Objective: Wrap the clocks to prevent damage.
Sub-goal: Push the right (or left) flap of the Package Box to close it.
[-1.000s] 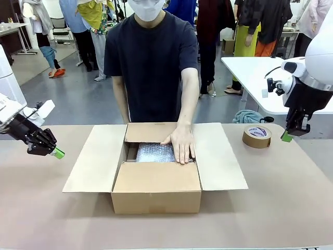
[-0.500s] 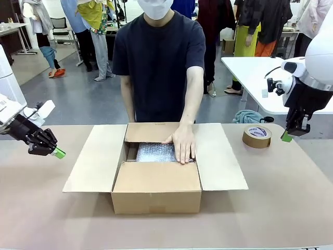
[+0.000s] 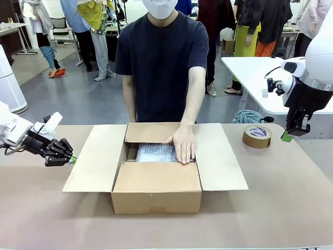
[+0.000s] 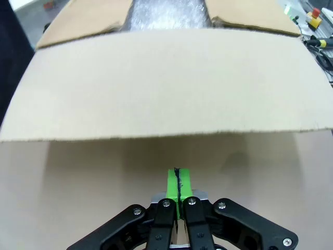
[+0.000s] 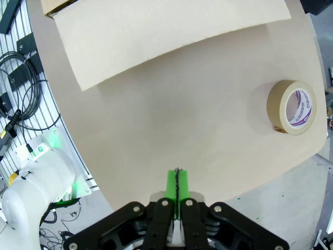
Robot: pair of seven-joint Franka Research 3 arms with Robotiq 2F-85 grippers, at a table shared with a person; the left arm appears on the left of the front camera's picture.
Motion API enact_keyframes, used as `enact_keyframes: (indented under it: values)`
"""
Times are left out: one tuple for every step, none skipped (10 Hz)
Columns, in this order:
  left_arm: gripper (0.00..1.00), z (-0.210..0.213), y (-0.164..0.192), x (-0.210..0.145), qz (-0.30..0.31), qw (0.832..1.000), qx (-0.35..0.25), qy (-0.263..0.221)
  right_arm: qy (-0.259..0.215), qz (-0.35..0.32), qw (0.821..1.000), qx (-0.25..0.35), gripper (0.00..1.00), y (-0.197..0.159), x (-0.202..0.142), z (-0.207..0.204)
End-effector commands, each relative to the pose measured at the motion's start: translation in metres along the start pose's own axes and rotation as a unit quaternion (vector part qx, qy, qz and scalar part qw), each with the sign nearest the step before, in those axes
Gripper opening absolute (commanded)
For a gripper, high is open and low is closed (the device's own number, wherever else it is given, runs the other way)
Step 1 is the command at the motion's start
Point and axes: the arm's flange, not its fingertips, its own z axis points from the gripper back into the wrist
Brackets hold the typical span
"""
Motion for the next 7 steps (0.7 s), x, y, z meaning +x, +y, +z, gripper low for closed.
enact_keyframes:
  values:
    - [0.0,-0.005,0.0,-0.007,0.002,0.997,0.005,-0.076,-0.004,0.001,1.0,0.003,0.01,0.0,0.0,-0.001]
    - [0.0,-0.01,0.001,-0.012,0.02,0.994,-0.005,-0.103,-0.004,0.001,1.0,0.003,0.01,0.0,0.0,-0.001]
    - [0.0,-0.017,0.007,-0.016,0.038,0.991,-0.026,-0.124,-0.004,0.001,1.0,0.003,0.01,0.0,0.0,-0.001]
    - [0.0,-0.024,0.012,-0.02,0.052,0.987,-0.043,-0.144,-0.004,0.001,1.0,0.003,0.01,0.0,0.0,-0.001]
    - [0.0,-0.032,0.013,-0.023,0.063,0.982,-0.06,-0.169,-0.004,0.001,1.0,0.003,0.01,0.0,0.0,-0.001]
    - [0.0,-0.039,0.016,-0.023,0.064,0.978,-0.066,-0.188,-0.004,0.001,1.0,0.003,0.01,0.0,0.0,-0.001]
    - [0.0,-0.045,0.021,-0.02,0.06,0.973,-0.072,-0.212,-0.004,0.001,1.0,0.003,0.01,0.0,0.0,-0.001]
